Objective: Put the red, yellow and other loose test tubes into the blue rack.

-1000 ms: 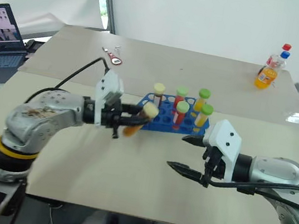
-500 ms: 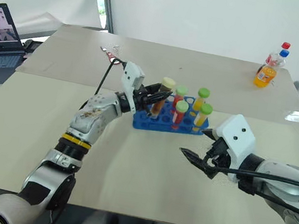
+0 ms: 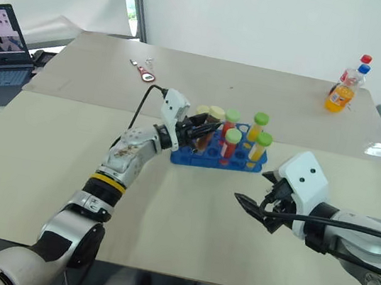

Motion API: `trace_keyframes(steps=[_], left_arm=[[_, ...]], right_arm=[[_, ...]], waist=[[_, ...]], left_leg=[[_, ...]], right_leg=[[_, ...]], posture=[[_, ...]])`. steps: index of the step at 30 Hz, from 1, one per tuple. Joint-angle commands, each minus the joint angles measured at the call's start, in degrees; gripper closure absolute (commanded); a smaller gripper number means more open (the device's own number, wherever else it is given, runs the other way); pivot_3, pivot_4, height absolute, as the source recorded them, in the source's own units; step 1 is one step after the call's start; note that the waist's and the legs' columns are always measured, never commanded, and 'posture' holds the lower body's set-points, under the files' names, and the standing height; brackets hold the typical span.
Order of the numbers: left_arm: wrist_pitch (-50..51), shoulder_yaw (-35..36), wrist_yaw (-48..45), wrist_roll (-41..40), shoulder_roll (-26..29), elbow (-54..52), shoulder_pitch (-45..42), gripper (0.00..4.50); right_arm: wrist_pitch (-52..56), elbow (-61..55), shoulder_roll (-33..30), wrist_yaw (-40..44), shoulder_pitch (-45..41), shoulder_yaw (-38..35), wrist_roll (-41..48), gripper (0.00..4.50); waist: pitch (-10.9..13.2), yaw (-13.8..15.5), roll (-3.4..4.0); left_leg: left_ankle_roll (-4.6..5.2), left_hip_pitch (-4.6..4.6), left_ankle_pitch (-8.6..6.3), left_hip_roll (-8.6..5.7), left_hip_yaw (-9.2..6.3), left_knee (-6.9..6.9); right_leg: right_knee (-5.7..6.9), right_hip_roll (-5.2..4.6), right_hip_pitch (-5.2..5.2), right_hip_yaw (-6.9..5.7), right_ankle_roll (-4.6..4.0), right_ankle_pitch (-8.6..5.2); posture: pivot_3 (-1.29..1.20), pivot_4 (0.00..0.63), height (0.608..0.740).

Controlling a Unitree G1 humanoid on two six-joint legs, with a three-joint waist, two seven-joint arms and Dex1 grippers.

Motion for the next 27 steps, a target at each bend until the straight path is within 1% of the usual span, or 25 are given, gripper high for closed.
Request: trace_keyframes(steps=[1, 7, 12, 20, 24, 26, 27], left_arm=[[-2.72, 0.42, 0.56, 1.16, -0.86, -0.26, -0.50, 3.62], [-6.82, 1.05, 2.02, 2.55, -1.71, 0.51, 0.63, 3.63], [-10.79, 0.35, 2.78, 4.01, -2.15, -0.46, 3.91, 3.63], [-12.88, -0.07, 6.23, 5.80, -3.47, -1.90, 8.50, 3.63], [-14.24, -0.45, 5.60, 5.72, -3.72, -2.67, 10.05, 3.63], [-16.05, -1.37, 3.90, 6.44, -2.68, -2.79, 10.97, 3.63], [-15.64, -1.44, 3.42, 6.25, -2.32, -2.97, 11.43, 3.13]], right_arm=[[0.61, -1.96, -0.16, -1.60, -0.06, -2.58, 1.48, 0.34], [1.30, -3.19, 1.96, -5.80, 0.06, -1.73, 3.07, 0.34], [2.20, -4.21, 4.38, -10.67, 0.05, -1.65, 4.54, 0.34], [2.64, -4.81, 6.23, -16.14, 0.76, -2.26, 6.25, 0.34], [0.79, -4.25, 7.73, -18.20, -0.22, -2.43, 6.53, 0.34], [-0.38, -4.31, 7.91, -18.32, -1.34, -2.07, 6.38, 0.34], [-0.89, -4.31, 7.93, -18.30, -1.88, -1.90, 6.00, 0.34]], waist=[[0.00, 0.02, 0.00], [0.00, 0.02, 0.00], [-0.01, 0.00, 0.02], [-0.03, -0.02, 0.02], [-0.04, -0.07, 0.02], [-0.05, -0.16, 0.04], [-0.06, -0.18, 0.06]], left_leg=[[0.00, 0.00, 0.00, 0.00, -0.01, 0.00], [0.00, 0.00, 0.00, 0.00, -0.02, 0.00], [0.00, 0.00, 0.00, 0.01, -0.03, 0.01], [0.00, 0.03, 0.00, 0.02, -0.04, 0.00], [0.00, 0.04, 0.00, 0.02, -0.04, 0.00], [0.00, 0.04, 0.00, 0.01, -0.04, 0.00], [0.00, 0.04, 0.00, 0.02, -0.03, 0.00]], right_leg=[[0.00, 0.00, 0.00, 0.00, 0.00, 0.00], [0.00, 0.00, 0.00, 0.00, 0.00, 0.00], [0.02, 0.00, 0.01, 0.00, 0.00, 0.00], [0.03, 0.01, 0.02, 0.00, 0.00, 0.00], [0.03, 0.01, 0.03, 0.00, 0.00, 0.00], [0.03, 0.01, 0.03, 0.00, 0.00, 0.00], [0.03, 0.01, 0.03, 0.01, 0.00, 0.00]], posture=[[0.00, 0.150, 0.740], [0.00, 0.150, 0.740], [0.00, 0.150, 0.740], [0.00, 0.150, 0.740], [0.00, 0.150, 0.740], [0.00, 0.150, 0.740], [0.00, 0.150, 0.740]])
